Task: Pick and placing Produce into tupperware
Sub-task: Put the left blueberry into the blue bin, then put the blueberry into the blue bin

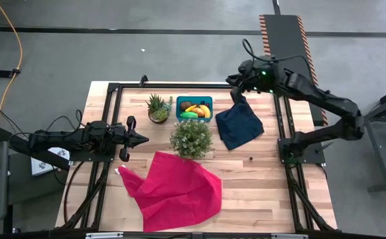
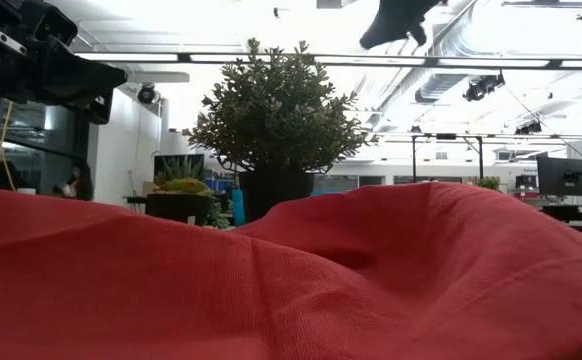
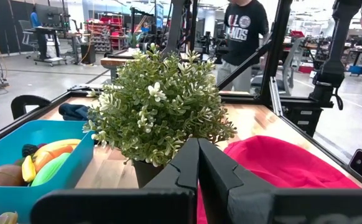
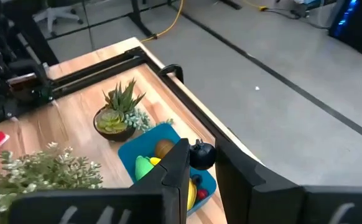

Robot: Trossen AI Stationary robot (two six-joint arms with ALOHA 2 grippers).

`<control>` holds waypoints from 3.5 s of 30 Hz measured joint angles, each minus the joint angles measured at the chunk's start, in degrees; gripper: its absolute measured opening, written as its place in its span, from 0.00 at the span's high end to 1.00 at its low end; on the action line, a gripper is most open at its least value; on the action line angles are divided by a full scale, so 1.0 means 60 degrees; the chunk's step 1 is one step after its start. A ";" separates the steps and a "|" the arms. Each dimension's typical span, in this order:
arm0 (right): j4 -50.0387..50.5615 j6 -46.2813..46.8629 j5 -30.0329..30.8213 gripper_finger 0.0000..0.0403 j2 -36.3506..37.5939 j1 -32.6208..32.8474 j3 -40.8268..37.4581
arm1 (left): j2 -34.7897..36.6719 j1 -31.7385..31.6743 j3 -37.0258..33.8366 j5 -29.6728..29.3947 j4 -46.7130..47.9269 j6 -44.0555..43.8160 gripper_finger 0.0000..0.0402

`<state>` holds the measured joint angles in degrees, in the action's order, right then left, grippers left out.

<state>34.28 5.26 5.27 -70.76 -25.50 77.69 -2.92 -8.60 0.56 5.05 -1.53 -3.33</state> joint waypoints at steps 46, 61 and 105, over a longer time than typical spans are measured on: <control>-0.2979 0.0653 -0.3718 0.87 -0.5982 -0.0462 -0.0011 | 0.0004 0.0000 0.0000 -0.0002 0.0000 0.0002 1.00; -0.3092 0.0840 -0.3136 0.87 -0.6230 -0.0494 -0.0011 | 0.0004 0.0000 0.0000 0.0001 0.0001 0.0003 1.00; -0.2766 0.1796 -0.2293 0.74 -0.4424 -0.1166 -0.0011 | 0.0004 0.0001 0.0000 0.0002 0.0002 0.0003 1.00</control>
<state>17.68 16.03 -8.48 -97.30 -32.50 77.62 -2.90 -8.59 0.56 5.06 -1.52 -3.31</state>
